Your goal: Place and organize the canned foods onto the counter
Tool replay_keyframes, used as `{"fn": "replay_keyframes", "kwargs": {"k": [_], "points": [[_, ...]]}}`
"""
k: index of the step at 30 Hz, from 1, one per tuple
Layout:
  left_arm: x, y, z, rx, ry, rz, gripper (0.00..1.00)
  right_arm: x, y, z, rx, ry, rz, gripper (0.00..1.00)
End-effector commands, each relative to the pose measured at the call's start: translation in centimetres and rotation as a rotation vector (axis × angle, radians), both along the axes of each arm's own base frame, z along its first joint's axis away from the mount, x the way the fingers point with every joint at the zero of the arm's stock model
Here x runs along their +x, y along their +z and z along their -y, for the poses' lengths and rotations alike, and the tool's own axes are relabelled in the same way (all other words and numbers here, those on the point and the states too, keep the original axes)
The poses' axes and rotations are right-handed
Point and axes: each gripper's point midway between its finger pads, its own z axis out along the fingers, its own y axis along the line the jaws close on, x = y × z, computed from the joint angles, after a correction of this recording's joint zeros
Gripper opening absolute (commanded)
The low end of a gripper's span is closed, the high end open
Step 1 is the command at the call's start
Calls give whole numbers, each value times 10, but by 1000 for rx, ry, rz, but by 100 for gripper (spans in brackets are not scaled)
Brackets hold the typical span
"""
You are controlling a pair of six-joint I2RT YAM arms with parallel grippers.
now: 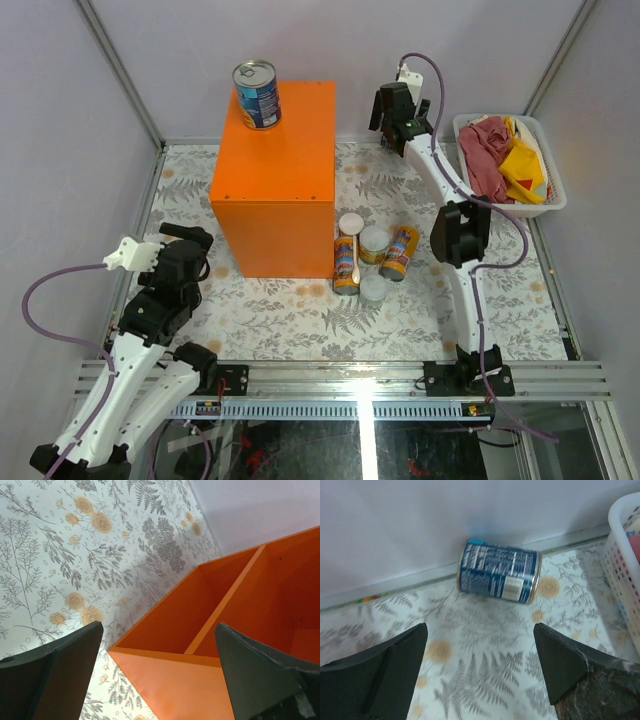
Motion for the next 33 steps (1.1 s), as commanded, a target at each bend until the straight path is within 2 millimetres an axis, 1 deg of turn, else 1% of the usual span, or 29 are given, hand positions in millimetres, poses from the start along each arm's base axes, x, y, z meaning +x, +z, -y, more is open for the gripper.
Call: {"fn": "replay_keyframes", "kwargs": {"k": [1,3,5,8,9,13,16,21,25,30,33], "points": [[4,2,2,59,-41,11,92,36,3,42,-20,-68,59,93],[5,2,3,62,-52,9,92,46,-13,56,-7,-88,73,92],[8,0,9,47,-75,16,92,55,-20,65,-15,-92,98,90],[13,-2,19,22,-120,34,92,68,-23,71,-46,-92,129,90],[15,-4,21,18,-129,35,91,73,-28,74,-52,-91,132,90],[22,-1,28,28,-160,51,91,86,-26,82,-56,-95,182,89],[27,2,34,35,-195,50,91,95,-32,78,-14,-66,201,88],[28,7,39,58,-232,54,91,102,-55,77,2,-67,184,86],[29,13,38,87,-242,66,91,105,-72,83,2,-92,171,86],[33,20,35,123,-237,83,91,112,-76,89,8,-101,196,84],[36,21,33,148,-228,85,92,114,-82,94,28,-90,181,83]]}}
